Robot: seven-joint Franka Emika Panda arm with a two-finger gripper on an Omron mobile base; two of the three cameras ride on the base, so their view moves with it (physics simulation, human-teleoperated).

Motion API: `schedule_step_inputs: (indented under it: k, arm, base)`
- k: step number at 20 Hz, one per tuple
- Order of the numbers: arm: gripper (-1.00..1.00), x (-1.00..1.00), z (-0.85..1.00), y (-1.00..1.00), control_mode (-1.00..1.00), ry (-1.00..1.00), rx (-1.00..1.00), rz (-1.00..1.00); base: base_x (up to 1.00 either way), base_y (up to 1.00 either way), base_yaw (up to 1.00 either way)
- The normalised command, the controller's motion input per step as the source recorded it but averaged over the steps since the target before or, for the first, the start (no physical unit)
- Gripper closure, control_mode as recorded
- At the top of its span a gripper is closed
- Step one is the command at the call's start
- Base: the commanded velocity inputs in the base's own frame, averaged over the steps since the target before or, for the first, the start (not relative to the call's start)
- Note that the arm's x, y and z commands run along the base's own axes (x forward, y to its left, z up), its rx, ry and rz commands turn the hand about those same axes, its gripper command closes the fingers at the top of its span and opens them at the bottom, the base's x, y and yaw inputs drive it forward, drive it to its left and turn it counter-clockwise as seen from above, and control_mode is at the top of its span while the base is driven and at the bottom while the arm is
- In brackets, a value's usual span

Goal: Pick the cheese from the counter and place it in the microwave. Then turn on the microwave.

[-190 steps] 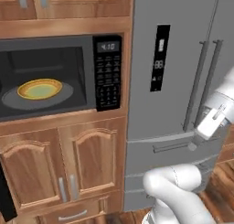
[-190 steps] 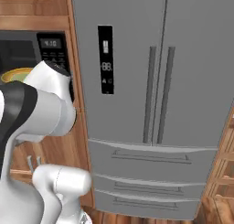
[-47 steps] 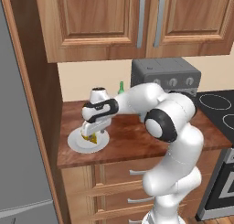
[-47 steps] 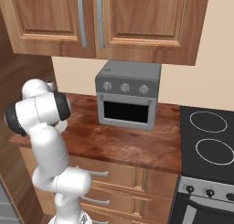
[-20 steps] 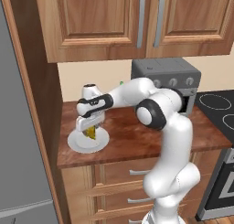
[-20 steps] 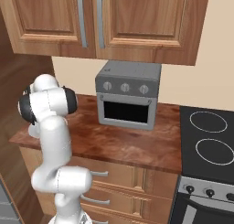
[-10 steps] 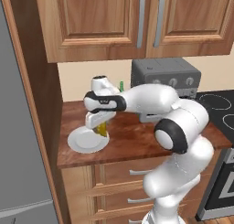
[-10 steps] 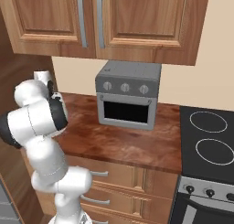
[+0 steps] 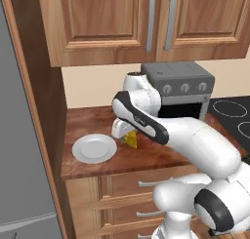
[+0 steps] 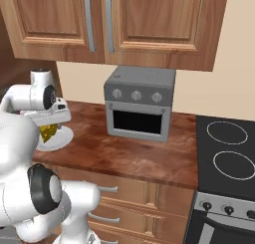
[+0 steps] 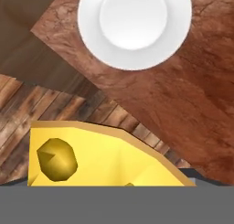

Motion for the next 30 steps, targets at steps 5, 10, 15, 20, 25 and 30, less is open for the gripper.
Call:
schedule_step_inputs:
  k: [5, 10, 15, 20, 25, 30]
  arm:
    - [1.00, -0.89, 0.93, -0.37, -1.00, 0.00, 0.02, 0.00]
    - [1.00, -0.68, 0.65, -0.39, -1.00, -0.05, 0.00, 0.00]
    - [1.00, -0.17, 0.23, -0.26, -1.00, -0.05, 0.00, 0.00]
    - [1.00, -0.10, 0.03, -0.22, -1.00, -0.03, 0.00, -0.01]
    - [1.00, -0.31, 0.00, -0.34, -1.00, -0.01, 0.03, -0.01]
    - [1.00, -0.04, 0.00, -0.04, -1.00, 0.00, 0.01, 0.00]
  base:
    - [0.00, 0.00, 0.00]
    - [0.00, 0.00, 0.00]
    - [0.00, 0.00, 0.00]
    - [0.00, 0.00, 0.00]
    - [0.00, 0.00, 0.00]
    - [0.00, 0.00, 0.00]
